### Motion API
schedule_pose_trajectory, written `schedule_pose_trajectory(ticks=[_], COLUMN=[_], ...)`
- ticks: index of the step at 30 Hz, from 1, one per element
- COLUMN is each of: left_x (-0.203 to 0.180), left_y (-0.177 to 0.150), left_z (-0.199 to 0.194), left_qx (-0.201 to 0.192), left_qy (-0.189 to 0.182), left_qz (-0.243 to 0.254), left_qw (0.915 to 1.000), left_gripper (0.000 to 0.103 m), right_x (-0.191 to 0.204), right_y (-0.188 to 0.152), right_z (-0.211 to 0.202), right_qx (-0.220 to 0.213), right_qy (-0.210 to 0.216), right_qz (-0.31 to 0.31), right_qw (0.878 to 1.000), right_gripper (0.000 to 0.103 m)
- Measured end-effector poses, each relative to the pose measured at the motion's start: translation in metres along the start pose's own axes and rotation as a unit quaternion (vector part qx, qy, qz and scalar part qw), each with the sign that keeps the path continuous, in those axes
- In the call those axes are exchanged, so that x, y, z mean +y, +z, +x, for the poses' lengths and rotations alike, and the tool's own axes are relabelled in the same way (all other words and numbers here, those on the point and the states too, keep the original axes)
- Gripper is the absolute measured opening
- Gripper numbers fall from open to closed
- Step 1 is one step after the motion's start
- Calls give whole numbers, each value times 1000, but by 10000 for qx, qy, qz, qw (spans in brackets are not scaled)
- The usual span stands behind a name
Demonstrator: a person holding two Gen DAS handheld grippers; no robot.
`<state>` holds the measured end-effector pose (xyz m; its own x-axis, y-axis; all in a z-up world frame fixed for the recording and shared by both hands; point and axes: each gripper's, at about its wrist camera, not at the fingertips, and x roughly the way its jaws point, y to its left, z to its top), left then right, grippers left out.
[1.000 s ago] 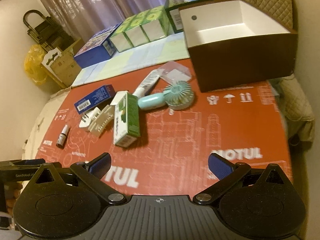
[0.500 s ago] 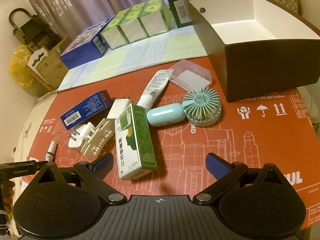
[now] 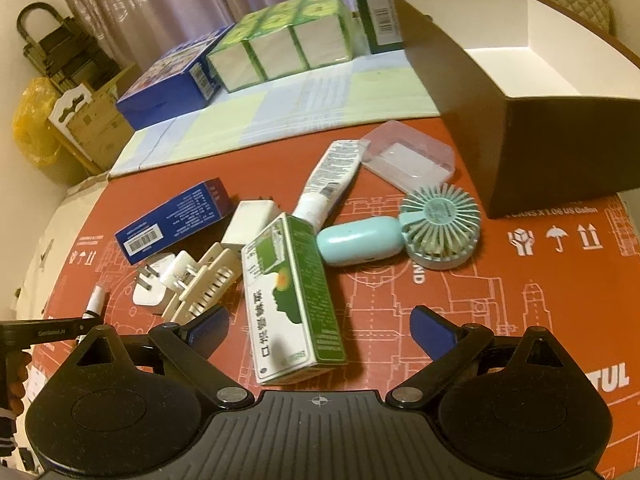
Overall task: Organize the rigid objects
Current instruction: 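Grasp the small spray bottle with the left tool while the right tool grasps the green medicine box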
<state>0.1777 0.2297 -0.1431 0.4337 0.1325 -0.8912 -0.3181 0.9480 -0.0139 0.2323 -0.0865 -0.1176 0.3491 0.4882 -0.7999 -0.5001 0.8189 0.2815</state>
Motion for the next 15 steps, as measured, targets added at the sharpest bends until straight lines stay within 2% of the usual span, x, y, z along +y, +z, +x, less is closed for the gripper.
schedule_pose_trajectory(ticks=[1, 10, 15], left_x=[1, 3, 4], left_y=[0, 0, 1], left_z=[0, -3, -5], left_qx=[-13, -46, -56], left_qy=[-26, -90, -89], left_qz=[19, 96, 127], left_qw=[10000, 9999, 9999], left_gripper=[20, 20, 20], right_x=[3, 19, 35], right_y=[0, 5, 2], right_z=[2, 27, 39], right_qx=[-4, 85, 181], right_qy=[-1, 42, -184], right_qz=[-72, -694, -1187], right_qw=[10000, 9975, 9926], right_gripper=[94, 87, 86])
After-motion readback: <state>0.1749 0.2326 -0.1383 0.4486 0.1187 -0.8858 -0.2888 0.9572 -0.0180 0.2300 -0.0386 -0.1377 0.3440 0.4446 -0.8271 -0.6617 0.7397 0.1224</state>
